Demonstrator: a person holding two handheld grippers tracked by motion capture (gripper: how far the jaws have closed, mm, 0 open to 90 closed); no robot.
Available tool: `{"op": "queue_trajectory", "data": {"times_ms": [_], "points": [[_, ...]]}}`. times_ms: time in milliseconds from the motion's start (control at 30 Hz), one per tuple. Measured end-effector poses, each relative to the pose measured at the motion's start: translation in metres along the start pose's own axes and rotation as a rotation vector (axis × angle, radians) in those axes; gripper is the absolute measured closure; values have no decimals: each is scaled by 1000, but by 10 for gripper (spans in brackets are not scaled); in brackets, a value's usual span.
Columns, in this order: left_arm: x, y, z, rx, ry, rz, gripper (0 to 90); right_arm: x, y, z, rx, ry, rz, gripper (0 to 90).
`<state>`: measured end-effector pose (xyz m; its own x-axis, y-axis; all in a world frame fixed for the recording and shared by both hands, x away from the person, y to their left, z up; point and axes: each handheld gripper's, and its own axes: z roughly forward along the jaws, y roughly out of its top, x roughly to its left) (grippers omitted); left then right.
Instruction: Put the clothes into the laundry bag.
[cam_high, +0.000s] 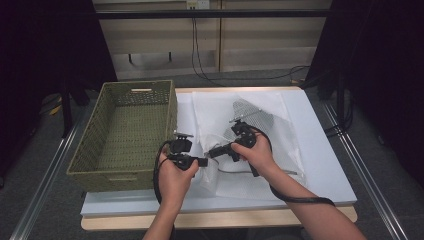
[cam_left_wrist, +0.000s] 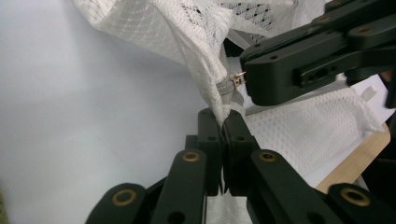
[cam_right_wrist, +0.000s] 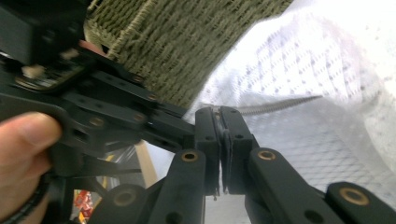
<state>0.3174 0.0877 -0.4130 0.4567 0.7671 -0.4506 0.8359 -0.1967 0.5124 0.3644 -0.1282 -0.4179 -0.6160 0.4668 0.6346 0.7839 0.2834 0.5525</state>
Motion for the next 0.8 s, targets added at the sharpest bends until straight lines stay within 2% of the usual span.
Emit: {"op": "queue_trajectory", "data": {"times_ms": [67,200,233,267,333,367,433,467,533,667,733,800], "points": [[0,1,1,5,-4,2,794,1,1,-1,1,-5,-13,875],[3,3,-2,5,-5,0,742,2,3,-3,1,-4,-16,875],[3,3,-1,-1,-11,-10,744,1,3,-3,-3,-5,-15,875],[3,3,0,4,-12,0,746,1,3,-3,4,0,-16,875],[4,4,3,2,-21,-6,748,1,3,-3,7,0,-16,875],[4,5,5,0,-16,11,749,2,3,-2,11,-1,-17,876],[3,6,6,0,-24,14,752,2,4,-1,16,-5,-16,875],[2,6,7,-3,-20,9,765,3,4,-1,19,-2,-17,875],[2,6,4,2,-12,-1,860,3,4,1,24,-11,-28,875],[3,6,-1,-14,-13,-30,881,3,3,1,18,-5,-24,876],[3,5,-3,-11,-17,-35,882,5,2,3,11,-11,-25,876],[4,5,-6,-31,-28,-51,884,4,1,2,12,-28,-30,877]]}}
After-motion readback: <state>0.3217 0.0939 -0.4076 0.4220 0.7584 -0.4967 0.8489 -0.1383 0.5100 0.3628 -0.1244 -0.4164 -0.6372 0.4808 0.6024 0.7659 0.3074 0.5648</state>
